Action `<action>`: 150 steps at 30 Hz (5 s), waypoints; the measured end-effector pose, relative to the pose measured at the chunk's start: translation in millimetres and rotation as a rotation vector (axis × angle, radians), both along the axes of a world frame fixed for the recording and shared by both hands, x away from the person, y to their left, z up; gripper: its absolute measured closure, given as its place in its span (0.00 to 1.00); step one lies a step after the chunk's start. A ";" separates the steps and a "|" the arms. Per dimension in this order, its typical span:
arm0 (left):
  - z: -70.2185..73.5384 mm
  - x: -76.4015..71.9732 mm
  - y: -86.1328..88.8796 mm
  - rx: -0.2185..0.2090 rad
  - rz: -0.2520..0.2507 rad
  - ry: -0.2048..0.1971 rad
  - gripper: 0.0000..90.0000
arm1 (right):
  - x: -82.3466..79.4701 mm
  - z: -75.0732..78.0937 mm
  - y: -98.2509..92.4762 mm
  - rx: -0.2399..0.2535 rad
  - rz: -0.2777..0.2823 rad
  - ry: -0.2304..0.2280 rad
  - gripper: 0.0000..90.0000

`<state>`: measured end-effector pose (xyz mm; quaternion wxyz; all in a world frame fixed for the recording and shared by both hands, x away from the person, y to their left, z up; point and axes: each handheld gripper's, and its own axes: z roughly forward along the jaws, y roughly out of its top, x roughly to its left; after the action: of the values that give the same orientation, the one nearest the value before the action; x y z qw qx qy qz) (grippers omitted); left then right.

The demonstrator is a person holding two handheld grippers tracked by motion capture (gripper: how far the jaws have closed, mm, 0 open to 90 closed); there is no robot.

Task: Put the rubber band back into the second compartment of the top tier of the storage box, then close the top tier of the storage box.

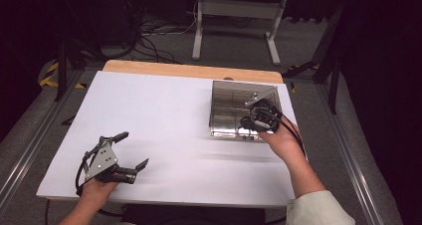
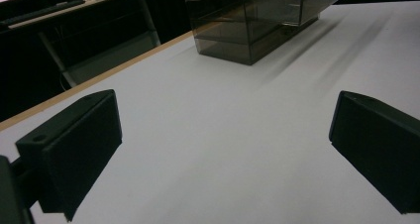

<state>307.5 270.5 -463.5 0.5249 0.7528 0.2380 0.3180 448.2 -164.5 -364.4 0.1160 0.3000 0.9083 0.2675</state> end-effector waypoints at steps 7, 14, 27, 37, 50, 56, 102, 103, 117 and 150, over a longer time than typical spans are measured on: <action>0.0 0.0 -0.1 0.000 0.000 0.001 0.01 | 2.2 -3.2 0.2 -0.004 0.001 0.014 0.96; 0.0 -0.1 -0.1 0.000 0.000 0.000 0.01 | 4.6 -6.0 0.2 -0.007 -0.007 0.031 0.96; 0.0 0.1 -0.2 -0.001 0.003 0.000 0.01 | 7.8 -10.0 1.0 -0.015 -0.012 0.052 0.95; 0.1 0.8 0.1 0.007 -0.002 0.002 0.01 | 1.2 -1.5 -3.3 0.016 -0.011 0.007 0.93; -0.1 0.3 -0.1 0.000 0.004 0.003 0.01 | -27.6 9.6 -7.3 -0.011 0.072 -0.062 1.00; 0.1 -0.2 -0.1 -0.002 0.003 0.001 0.01 | -42.0 11.3 -8.1 -0.028 0.118 -0.084 1.00; -0.1 -0.6 -0.4 0.006 0.008 0.001 0.01 | -59.2 -26.0 -21.2 -0.245 0.226 -0.106 1.00; -0.3 -0.6 -0.5 0.003 0.017 -0.001 0.01 | -58.3 -27.2 -22.1 -0.250 0.221 -0.106 1.00; -0.8 -0.5 -0.9 0.000 0.017 0.004 0.01 | -49.9 -34.6 -31.1 -0.258 0.176 -0.118 1.00; 0.3 -0.8 0.3 0.006 0.017 -0.007 0.01 | -41.5 -28.6 -30.4 -0.255 0.131 -0.139 1.00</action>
<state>306.8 270.8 -463.2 0.5209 0.7512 0.2413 0.3258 406.6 -194.9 -393.0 0.1982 0.2037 0.9423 0.1771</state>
